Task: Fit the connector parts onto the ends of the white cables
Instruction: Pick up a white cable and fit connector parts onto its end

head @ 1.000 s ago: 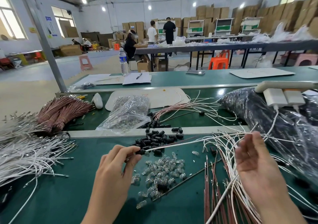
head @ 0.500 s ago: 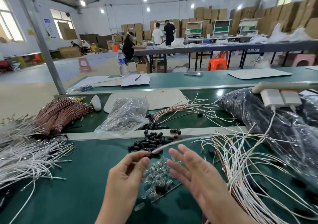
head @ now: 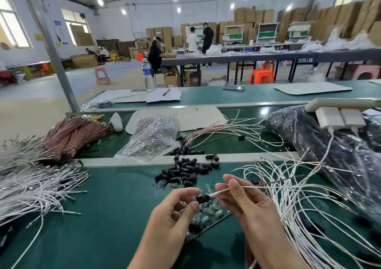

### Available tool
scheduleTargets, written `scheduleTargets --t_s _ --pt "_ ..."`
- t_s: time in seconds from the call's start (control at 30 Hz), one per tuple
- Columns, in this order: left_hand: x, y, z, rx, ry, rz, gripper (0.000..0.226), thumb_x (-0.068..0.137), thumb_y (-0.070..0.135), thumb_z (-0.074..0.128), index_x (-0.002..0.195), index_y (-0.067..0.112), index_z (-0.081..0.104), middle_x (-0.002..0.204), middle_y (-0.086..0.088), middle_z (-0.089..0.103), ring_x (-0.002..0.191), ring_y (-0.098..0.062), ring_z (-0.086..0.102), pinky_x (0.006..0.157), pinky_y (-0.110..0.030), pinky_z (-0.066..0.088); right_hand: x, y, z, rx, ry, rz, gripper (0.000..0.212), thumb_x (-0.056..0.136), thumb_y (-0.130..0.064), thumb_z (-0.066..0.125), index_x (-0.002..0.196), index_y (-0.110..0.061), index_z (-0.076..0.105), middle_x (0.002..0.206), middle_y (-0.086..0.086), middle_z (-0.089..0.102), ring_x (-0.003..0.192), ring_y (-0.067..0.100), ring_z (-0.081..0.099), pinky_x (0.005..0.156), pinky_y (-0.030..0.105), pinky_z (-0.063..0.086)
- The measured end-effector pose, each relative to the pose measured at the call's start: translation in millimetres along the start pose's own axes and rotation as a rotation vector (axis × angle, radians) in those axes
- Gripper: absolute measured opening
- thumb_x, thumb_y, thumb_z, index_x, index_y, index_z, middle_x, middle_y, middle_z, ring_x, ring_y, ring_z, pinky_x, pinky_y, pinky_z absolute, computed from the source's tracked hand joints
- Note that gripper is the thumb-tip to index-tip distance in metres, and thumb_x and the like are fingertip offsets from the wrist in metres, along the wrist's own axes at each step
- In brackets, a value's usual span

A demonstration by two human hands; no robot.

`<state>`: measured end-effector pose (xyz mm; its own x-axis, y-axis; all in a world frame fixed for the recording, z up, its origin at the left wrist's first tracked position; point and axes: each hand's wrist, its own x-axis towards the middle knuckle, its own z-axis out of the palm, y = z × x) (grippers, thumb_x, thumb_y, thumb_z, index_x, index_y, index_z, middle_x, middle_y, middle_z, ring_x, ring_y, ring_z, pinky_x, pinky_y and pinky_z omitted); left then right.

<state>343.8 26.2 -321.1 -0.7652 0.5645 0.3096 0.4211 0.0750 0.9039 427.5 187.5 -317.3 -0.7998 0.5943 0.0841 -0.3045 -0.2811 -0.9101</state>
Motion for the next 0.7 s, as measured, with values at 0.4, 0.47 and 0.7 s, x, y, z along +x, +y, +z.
scheduleTargets --t_s 0.4,0.47,0.7 --pt "-3 7 8 0.018 -0.148 -0.047 0.024 0.095 0.017 0.065 0.108 0.036 0.068 0.078 0.018 0.063 0.063 0.001 0.052 0.060 -0.015 0.040 3 -6 -4 0.297 0.063 0.066 0.020 0.075 -0.018 0.066 0.086 -0.016 0.083 0.091 0.014 0.078 0.072 0.020 0.075 0.060 0.026 0.060" --pt "-3 4 10 0.039 -0.099 -0.068 0.020 0.094 0.018 0.067 0.103 0.036 0.070 0.078 0.015 0.065 0.062 0.000 0.054 0.060 -0.016 0.041 3 -8 -4 0.327 0.093 0.072 0.021 0.076 -0.020 0.065 0.085 -0.017 0.083 0.093 0.013 0.078 0.073 0.020 0.076 0.061 0.026 0.061" --pt "1 -2 9 0.037 0.099 -0.067 0.021 0.088 0.024 0.074 0.086 0.044 0.070 0.071 0.008 0.068 0.057 -0.001 0.054 0.058 -0.014 0.043 0 3 -6 0.197 -0.019 0.148 0.031 0.079 -0.020 0.066 0.106 -0.007 0.077 0.108 0.015 0.076 0.096 0.027 0.075 0.072 0.028 0.062"
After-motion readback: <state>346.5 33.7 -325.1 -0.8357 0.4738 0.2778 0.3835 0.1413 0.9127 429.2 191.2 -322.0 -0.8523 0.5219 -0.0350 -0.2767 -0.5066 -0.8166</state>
